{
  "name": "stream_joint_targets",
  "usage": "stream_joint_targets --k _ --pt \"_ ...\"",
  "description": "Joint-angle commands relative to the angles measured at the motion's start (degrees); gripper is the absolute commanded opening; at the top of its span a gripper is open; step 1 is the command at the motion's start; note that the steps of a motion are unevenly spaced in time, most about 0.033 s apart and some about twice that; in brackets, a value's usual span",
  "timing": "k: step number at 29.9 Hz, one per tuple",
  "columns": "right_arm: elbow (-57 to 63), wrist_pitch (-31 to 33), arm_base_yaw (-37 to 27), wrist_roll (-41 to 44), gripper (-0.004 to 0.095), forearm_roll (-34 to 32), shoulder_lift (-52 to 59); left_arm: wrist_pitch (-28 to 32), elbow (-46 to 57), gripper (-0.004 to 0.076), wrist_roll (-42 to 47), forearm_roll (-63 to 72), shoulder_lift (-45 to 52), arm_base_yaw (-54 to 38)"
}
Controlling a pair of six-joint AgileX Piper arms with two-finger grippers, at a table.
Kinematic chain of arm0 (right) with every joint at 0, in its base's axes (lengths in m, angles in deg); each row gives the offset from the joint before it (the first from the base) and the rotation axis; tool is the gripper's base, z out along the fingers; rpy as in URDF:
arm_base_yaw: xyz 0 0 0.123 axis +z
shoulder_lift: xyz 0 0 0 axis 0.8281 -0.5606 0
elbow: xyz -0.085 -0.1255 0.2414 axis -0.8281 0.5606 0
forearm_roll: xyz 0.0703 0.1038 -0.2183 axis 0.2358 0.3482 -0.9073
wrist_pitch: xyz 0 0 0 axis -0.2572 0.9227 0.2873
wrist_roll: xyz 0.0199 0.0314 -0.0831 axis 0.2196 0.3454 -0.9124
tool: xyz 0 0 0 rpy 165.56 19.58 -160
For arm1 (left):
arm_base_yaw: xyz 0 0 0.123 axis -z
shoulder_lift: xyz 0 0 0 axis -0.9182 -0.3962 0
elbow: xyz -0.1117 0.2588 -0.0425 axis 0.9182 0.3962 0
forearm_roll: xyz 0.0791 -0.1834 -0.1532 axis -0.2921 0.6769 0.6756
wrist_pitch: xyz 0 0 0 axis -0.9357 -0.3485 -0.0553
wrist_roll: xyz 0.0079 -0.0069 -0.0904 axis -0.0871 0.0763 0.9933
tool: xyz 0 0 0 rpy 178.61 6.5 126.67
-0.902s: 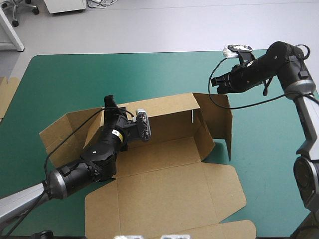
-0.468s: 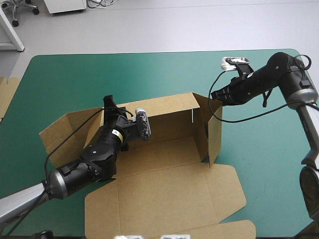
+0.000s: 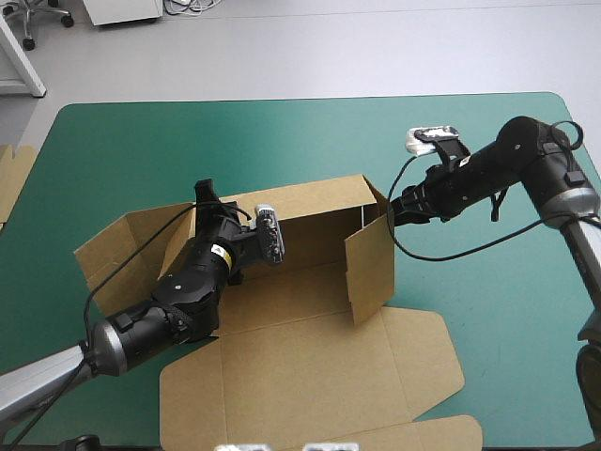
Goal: Fold the box
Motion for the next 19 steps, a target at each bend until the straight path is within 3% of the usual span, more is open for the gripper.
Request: stream_joint_targets --k 1,10,19 --pt "0.1 0.5 1.6 -1.8 0.0538 2.6 2.8 1.2 -0.8 -0.0010 2.0 1.4 1.3 0.5" --pt "1.3 0.5 5.2 -3.3 0.0539 1.1 5.6 0.8 -0.8 -0.0010 2.1 1.4 1.3 0.5" --pt "12.0 -9.1 6.7 -7.7 0.0539 1.5 10.9 1.3 -0.8 -0.0010 2.5 1.4 1.3 0.5"
